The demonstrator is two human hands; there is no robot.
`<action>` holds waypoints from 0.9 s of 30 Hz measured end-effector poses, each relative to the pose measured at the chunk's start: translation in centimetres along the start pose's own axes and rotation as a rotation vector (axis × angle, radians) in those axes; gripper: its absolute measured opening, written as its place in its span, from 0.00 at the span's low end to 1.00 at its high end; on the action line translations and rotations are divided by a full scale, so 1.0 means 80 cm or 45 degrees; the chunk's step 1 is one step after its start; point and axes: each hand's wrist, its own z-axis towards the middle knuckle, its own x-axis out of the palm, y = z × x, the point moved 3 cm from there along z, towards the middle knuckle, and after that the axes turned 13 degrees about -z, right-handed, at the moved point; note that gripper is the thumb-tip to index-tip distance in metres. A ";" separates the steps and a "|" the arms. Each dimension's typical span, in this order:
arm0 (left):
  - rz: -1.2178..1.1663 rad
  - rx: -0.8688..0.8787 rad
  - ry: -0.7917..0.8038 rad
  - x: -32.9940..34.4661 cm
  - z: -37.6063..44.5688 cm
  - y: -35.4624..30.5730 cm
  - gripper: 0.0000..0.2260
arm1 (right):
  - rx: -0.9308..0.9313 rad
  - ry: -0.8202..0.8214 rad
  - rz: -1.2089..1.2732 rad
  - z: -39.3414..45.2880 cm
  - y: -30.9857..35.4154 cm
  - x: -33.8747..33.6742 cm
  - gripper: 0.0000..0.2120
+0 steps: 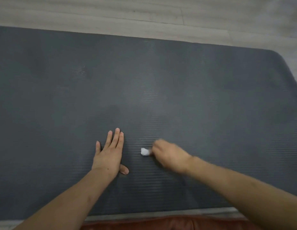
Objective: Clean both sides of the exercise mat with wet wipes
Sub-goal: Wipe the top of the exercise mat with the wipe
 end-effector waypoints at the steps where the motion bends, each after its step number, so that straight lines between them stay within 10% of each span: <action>1: 0.007 0.002 -0.001 -0.001 0.000 -0.001 0.65 | 0.111 -0.078 -0.034 0.023 -0.033 -0.003 0.08; 5: 0.032 0.000 0.003 -0.002 0.000 -0.003 0.65 | 0.770 -0.244 -0.040 0.084 -0.114 -0.013 0.03; 13: -0.001 -0.015 -0.005 0.000 0.000 -0.002 0.65 | -0.183 0.081 0.001 0.019 0.015 -0.017 0.05; 19: 0.038 -0.028 0.008 0.000 0.002 -0.002 0.65 | 0.673 -0.259 -0.047 0.119 -0.113 -0.014 0.04; 27: 0.014 -0.030 -0.009 0.002 0.001 -0.002 0.65 | -0.287 -0.016 0.039 0.003 0.050 -0.005 0.03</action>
